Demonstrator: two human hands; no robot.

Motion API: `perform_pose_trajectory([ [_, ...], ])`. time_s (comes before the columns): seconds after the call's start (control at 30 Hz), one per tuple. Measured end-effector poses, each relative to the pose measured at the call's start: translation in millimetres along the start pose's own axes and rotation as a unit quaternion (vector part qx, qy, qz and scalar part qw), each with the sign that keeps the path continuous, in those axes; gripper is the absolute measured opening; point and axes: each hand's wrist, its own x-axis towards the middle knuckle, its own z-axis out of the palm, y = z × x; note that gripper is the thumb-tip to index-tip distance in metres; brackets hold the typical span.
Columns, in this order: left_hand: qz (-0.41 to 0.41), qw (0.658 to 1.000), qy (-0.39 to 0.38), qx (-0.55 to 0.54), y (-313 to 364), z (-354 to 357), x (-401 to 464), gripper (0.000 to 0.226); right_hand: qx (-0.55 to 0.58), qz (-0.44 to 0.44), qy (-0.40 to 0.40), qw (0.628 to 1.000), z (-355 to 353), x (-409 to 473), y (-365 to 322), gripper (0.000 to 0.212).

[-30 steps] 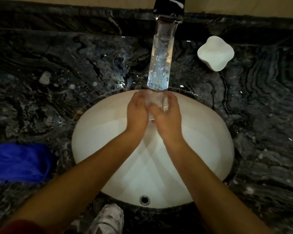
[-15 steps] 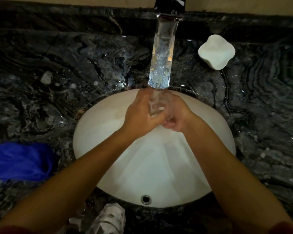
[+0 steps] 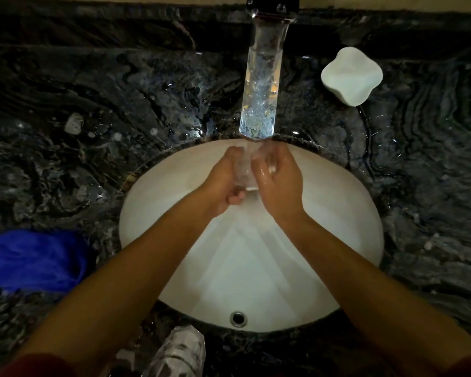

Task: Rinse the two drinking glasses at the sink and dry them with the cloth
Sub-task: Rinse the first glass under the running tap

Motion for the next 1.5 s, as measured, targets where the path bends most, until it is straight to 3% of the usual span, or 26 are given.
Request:
perform_pose_trajectory([
  [0.1,-0.060,0.992,-0.103,-0.039,7.0,-15.7,4.5,0.037,-0.105,-0.188,-0.034,0.976,-6.1,0.5,-2.2,0.034],
  [0.17,-0.077,0.989,-0.124,-0.040,6.0,-20.6,4.7,0.037,-0.185,-0.318,-0.098,0.925,-5.9,4.7,-10.0,0.033],
  [0.23,-0.072,0.990,-0.115,-0.048,2.1,-21.9,1.7,0.043,-0.245,-0.375,-0.139,0.883,-2.7,4.9,-19.7,0.040],
  [0.3,-0.052,0.993,-0.098,-0.051,-2.8,-20.1,1.6,0.047,-0.264,-0.359,-0.154,0.882,-4.3,8.8,-25.6,0.044],
  [0.37,-0.029,0.994,-0.087,-0.066,-7.7,-18.4,1.9,0.051,-0.229,-0.290,-0.119,0.922,-4.9,12.0,-32.1,0.034],
  [0.43,-0.018,0.989,-0.098,-0.109,-10.0,-12.7,-0.6,0.046,-0.120,-0.109,-0.095,0.982,-4.6,15.6,-41.0,0.021],
  [0.47,-0.009,0.984,-0.112,-0.138,-10.8,-11.5,-2.1,0.042,-0.018,0.000,-0.102,0.995,-4.4,18.0,-47.7,0.016],
  [0.53,0.006,0.969,-0.148,-0.196,-11.3,-9.6,-4.7,0.042,0.160,0.154,-0.082,0.971,-5.9,17.9,-55.3,0.014],
  [0.57,0.006,0.964,-0.156,-0.217,-12.2,-9.1,-5.3,0.044,0.206,0.183,-0.064,0.959,-6.3,14.3,-56.4,0.018],
  [0.67,-0.009,0.953,-0.141,-0.269,-18.7,1.1,-7.8,0.049,0.259,0.167,0.024,0.951,1.6,-3.2,-54.0,0.009],
  [0.77,0.036,0.938,-0.119,-0.323,-22.5,14.8,-13.4,0.033,0.180,0.041,0.095,0.978,11.8,-27.8,-52.8,0.029],
  [0.83,0.066,0.947,-0.093,-0.300,-23.5,15.8,-16.8,0.032,0.127,-0.030,0.112,0.985,12.0,-31.0,-52.9,0.036],
  [0.93,0.089,0.983,0.003,-0.162,-18.6,10.1,-19.4,0.033,0.088,0.011,0.069,0.994,2.3,-16.3,-53.4,0.033],
  [1.0,0.119,0.991,0.014,-0.061,-9.4,8.8,-21.5,0.034,0.086,0.064,0.043,0.993,-3.2,-3.2,-53.0,0.024],
  [1.1,0.101,0.990,-0.068,-0.074,4.8,5.1,-18.4,0.046,0.019,0.069,-0.009,0.997,-6.0,6.5,-53.5,0.018],
  [1.2,0.092,0.987,-0.100,-0.082,8.0,3.4,-16.5,0.050,0.052,0.083,-0.031,0.995,-3.1,2.6,-52.9,0.022],
  [1.3,0.104,0.991,-0.056,-0.056,-1.7,10.9,-15.8,0.040,0.062,0.113,-0.025,0.991,5.7,-3.1,-44.0,0.025],
  [1.4,0.130,0.986,0.044,-0.096,-9.6,12.0,-6.8,0.043,-0.029,0.095,-0.052,0.994,16.5,-27.4,-35.4,0.059],
  [1.5,0.161,0.978,0.096,-0.089,-10.6,8.1,-2.1,0.047,-0.055,0.079,-0.069,0.993,19.9,-37.1,-31.4,0.060],
])
